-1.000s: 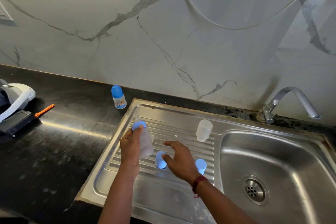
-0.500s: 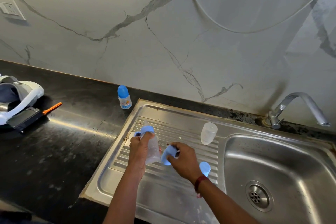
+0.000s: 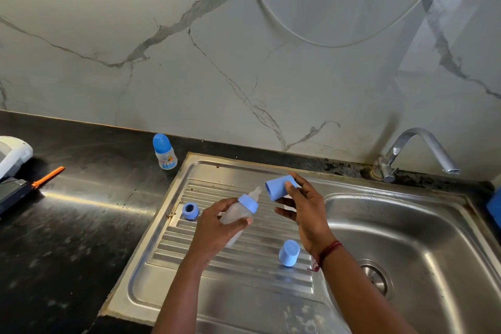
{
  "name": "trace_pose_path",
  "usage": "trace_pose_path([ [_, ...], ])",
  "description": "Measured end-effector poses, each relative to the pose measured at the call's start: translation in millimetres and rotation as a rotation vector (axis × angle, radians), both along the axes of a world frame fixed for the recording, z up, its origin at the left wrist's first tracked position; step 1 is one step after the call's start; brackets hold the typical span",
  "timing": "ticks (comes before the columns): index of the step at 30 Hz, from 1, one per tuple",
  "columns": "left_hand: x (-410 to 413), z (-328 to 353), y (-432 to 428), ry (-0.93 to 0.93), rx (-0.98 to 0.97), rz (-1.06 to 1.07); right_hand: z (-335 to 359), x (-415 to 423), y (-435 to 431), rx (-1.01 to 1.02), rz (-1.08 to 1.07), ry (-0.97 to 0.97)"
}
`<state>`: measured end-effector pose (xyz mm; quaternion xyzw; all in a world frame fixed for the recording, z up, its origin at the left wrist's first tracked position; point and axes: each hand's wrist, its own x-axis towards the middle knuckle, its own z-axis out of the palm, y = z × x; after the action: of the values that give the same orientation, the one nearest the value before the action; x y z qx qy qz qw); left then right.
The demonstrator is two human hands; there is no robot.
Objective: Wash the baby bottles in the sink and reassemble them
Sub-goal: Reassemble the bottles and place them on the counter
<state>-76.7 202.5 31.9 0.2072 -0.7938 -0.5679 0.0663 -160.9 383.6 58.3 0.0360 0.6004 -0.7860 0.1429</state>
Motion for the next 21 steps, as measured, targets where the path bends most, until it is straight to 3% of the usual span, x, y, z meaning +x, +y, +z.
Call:
trace_pose_path([
  [21, -2.1, 3.5, 9.3, 0.006, -0.110, -0.160, -13.6, 10.7, -0.7, 0.097, 0.081, 0.007],
])
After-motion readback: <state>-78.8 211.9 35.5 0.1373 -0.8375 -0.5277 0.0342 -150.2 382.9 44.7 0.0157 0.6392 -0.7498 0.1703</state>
